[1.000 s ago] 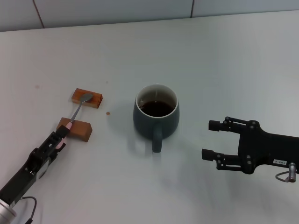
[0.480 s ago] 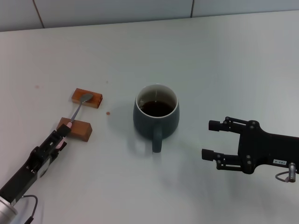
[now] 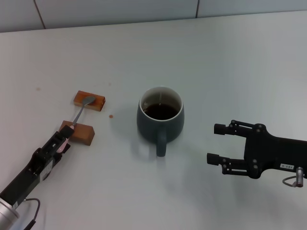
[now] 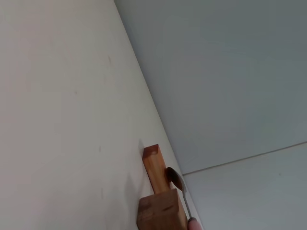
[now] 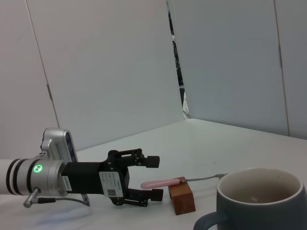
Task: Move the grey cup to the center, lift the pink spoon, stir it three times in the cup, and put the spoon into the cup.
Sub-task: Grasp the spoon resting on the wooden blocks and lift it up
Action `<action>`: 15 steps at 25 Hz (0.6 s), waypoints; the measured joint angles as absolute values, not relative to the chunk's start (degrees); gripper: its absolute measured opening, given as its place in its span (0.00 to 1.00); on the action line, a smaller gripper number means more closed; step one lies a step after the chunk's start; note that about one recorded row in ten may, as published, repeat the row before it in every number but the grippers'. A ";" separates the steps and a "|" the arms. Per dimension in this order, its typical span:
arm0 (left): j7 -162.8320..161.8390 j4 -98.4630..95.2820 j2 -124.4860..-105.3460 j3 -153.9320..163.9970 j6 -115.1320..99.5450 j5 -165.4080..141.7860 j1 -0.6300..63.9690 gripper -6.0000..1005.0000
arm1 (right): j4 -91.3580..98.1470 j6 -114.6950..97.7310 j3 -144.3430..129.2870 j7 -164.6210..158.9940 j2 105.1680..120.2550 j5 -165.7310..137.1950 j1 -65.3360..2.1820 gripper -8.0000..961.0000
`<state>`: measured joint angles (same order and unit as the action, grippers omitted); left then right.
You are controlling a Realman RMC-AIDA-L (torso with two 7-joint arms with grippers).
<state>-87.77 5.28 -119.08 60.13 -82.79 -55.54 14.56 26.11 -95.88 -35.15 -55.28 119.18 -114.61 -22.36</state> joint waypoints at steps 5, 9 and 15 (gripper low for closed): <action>-87.80 5.39 -119.09 60.19 -82.66 -55.60 14.60 0.71 | 26.14 -95.88 -35.15 -55.28 119.12 -114.61 -22.45 0.82; -87.91 5.97 -119.09 60.10 -82.66 -55.60 14.72 0.69 | 26.17 -95.89 -35.15 -55.28 119.10 -114.69 -22.50 0.82; -88.44 6.10 -119.09 59.97 -82.71 -55.57 14.93 0.69 | 26.27 -95.89 -35.16 -55.28 119.09 -115.10 -22.50 0.82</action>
